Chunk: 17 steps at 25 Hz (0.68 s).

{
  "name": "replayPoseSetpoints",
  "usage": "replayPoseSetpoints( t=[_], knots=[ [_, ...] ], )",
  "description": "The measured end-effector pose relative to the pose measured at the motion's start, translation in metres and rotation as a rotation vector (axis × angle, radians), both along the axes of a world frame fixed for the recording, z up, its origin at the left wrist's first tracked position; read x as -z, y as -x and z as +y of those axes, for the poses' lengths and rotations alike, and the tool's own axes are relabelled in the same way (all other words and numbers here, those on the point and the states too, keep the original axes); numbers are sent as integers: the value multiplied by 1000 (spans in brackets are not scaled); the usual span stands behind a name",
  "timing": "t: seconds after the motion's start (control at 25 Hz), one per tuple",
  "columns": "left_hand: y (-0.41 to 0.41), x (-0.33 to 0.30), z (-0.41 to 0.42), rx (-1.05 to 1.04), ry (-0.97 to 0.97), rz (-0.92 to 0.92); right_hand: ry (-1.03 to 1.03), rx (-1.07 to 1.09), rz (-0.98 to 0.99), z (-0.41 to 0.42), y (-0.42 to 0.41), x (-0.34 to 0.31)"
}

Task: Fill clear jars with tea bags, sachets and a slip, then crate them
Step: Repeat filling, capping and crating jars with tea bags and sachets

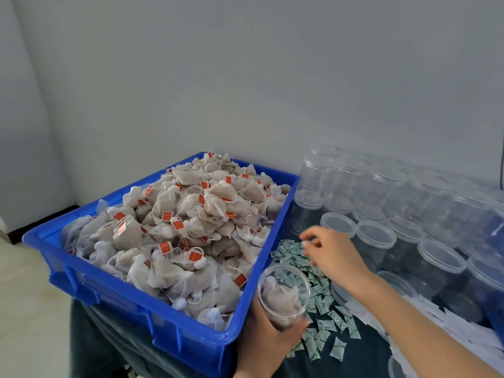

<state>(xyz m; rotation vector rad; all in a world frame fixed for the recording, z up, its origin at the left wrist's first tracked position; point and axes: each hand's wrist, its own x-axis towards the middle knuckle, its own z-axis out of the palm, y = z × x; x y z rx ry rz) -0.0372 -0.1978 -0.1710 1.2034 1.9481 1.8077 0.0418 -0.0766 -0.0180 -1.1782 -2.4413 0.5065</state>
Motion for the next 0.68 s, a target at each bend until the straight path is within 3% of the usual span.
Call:
replayPoseSetpoints(
  t=[0.12, 0.24, 0.44, 0.6, 0.68],
  knots=[
    [0, 5, 2, -24, 39, 2, 71, -22, -303, 18, -33, 60],
    [0, 5, 3, -27, 53, -17, -80, -139, -434, 10, -45, 125],
    [-1, 5, 0, -54, 71, 42, -186, 31, -243, 8, -39, 110],
    [-1, 4, 0, -49, 90, 44, -72, 79, 77, -2, -35, 58],
    [-1, 3, -1, -46, 65, 43, -108, 73, 278, -12, -35, 39]
  ],
)
